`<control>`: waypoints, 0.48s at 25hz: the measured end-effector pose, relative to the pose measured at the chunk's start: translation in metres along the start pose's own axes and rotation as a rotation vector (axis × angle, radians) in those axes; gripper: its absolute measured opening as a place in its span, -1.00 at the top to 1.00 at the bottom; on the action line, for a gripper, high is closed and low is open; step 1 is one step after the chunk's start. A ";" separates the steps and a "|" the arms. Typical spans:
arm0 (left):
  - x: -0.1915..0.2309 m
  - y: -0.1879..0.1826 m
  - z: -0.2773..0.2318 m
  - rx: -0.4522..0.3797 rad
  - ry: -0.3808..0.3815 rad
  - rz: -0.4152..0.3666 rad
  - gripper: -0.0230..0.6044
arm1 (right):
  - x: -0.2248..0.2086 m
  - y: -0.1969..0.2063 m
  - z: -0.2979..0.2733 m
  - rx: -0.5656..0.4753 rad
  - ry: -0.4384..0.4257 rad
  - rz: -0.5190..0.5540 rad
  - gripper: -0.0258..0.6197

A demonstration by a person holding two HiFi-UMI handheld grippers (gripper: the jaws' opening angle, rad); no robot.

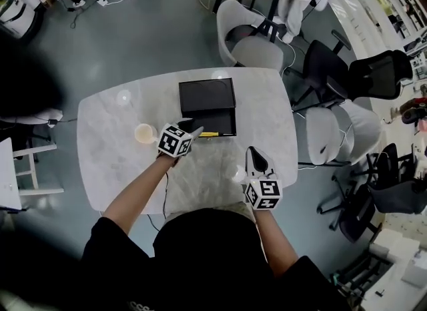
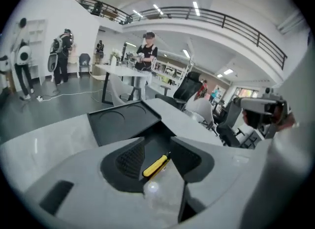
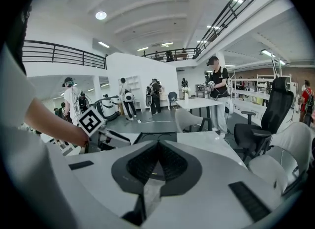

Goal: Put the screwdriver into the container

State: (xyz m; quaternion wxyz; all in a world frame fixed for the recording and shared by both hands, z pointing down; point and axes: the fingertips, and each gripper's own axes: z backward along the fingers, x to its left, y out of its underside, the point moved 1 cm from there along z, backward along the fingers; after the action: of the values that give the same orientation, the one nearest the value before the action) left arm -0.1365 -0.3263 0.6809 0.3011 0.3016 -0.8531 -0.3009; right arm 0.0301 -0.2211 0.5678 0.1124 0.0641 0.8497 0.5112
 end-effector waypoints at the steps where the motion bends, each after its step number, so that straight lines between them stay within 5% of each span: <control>1: -0.004 -0.002 0.018 -0.046 -0.005 0.029 0.39 | 0.003 -0.004 0.005 -0.003 -0.001 0.006 0.88; 8: -0.060 -0.013 0.142 -0.400 0.013 0.229 0.42 | 0.047 -0.033 0.042 -0.048 -0.077 -0.034 0.88; 12: -0.112 -0.019 0.200 -0.581 -0.036 0.224 0.61 | 0.069 -0.062 0.072 -0.119 -0.110 -0.030 0.88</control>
State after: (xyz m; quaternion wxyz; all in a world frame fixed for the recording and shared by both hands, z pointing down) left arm -0.1977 -0.1939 0.5034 0.3907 0.1018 -0.7645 -0.5024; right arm -0.0182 -0.1732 0.4722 0.1701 0.0725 0.8111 0.5549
